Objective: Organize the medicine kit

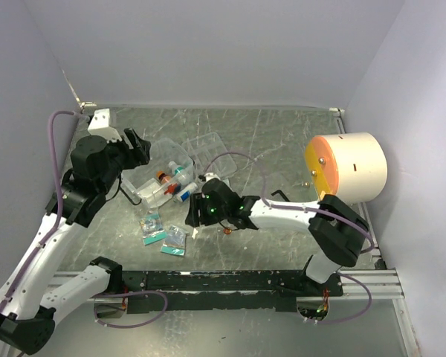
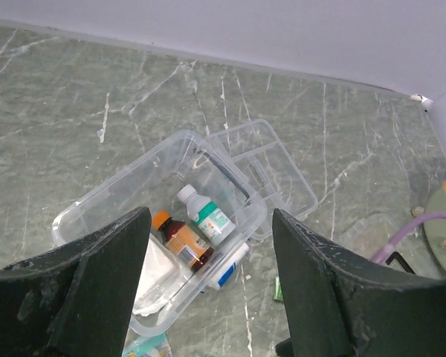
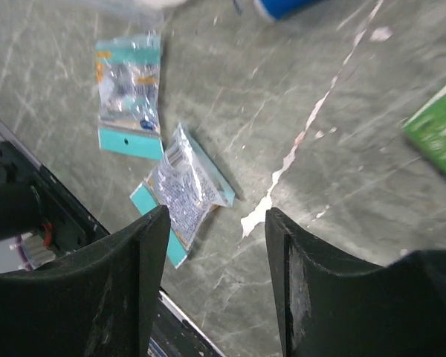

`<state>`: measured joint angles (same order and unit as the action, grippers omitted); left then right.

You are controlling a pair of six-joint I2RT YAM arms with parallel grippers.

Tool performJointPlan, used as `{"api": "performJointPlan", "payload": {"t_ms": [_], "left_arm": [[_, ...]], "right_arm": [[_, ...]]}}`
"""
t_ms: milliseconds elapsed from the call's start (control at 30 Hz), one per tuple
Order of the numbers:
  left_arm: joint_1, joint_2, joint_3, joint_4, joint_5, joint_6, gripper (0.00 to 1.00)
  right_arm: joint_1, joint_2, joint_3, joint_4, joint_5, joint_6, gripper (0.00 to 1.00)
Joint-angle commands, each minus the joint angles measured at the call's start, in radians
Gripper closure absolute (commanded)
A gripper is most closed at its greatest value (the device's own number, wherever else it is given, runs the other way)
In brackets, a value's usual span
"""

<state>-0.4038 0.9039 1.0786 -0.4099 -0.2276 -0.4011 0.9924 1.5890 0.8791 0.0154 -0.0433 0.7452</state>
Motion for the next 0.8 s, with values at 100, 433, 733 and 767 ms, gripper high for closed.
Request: {"api": "performJointPlan", "payload": {"t_ms": [100, 433, 733, 767], "left_arm": [[-0.007, -0.059, -0.086, 0.128, 0.056, 0.032, 0.23], [-0.007, -0.047, -0.112, 0.146, 0.067, 0.041, 0.24], [-0.008, -0.031, -0.115, 0.141, 0.073, 0.042, 0.25], [-0.007, -0.032, -0.115, 0.14, 0.071, 0.042, 0.25]], "right_arm": [[0.05, 0.124, 0.073, -0.051, -0.086, 0.008, 0.48], [0.058, 0.243, 0.161, -0.102, -0.154, -0.008, 0.58], [0.059, 0.293, 0.192, -0.12, -0.11, -0.007, 0.72], [0.058, 0.291, 0.19, -0.109, -0.104, -0.006, 0.74]]}}
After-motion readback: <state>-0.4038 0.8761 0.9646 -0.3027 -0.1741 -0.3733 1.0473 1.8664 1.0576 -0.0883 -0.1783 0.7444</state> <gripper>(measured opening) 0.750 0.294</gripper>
